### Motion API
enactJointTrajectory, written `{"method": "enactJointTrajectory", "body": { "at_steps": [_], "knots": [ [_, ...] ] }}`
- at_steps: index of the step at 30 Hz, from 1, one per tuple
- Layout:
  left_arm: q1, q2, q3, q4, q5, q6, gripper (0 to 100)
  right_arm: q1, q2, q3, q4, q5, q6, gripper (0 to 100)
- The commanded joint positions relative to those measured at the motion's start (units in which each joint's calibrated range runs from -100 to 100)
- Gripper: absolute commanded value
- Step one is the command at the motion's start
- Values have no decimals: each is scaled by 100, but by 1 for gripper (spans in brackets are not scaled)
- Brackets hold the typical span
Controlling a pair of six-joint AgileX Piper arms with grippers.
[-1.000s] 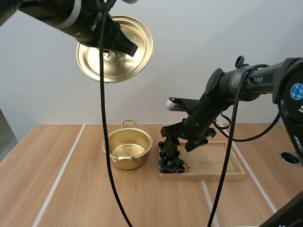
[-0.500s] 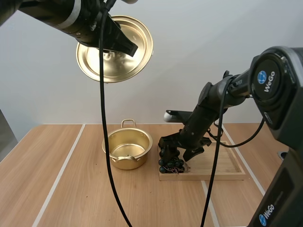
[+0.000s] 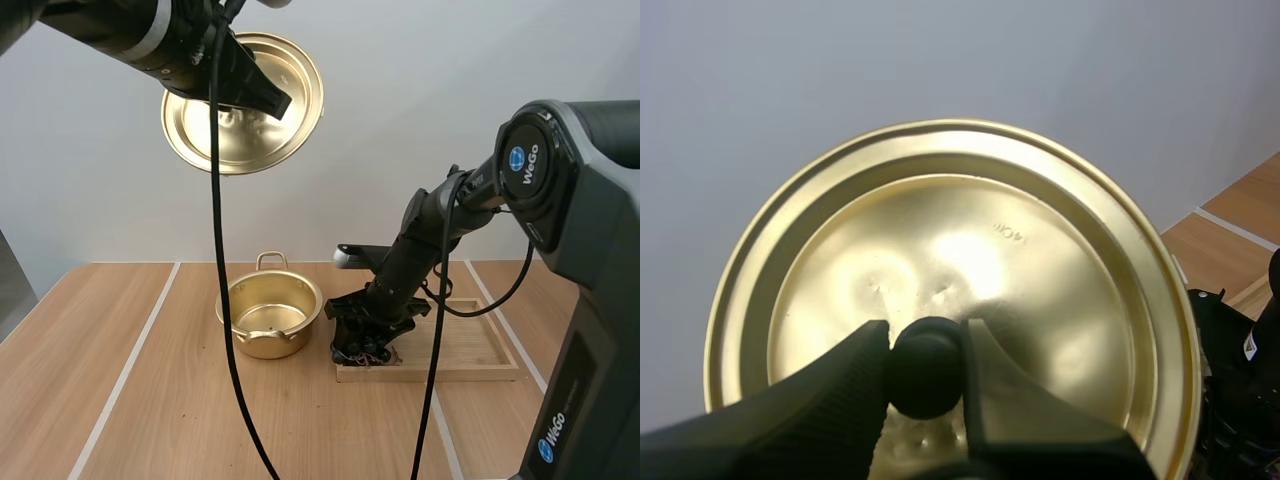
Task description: Open the pot, put the grape inside, and close it
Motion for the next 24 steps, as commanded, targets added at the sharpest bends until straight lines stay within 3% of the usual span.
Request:
{"method": "enactJointTrajectory", "body": {
  "at_steps": [1,3,14,24],
  "knots": [
    [-26,-48,-51,-118,-133,-41,0,15,182,106,-202,-170,-71,41],
    [-26,-48,-51,-106,-133,-41,0,15,158,106,-188,-170,-101,0],
    [-26,-81,-282,-86,-133,-41,0,15,-48,106,-208,104,-111,0],
    [-26,-331,-735,-86,15,-41,0,7,-1396,106,-378,126,-111,0]
  ]
}}
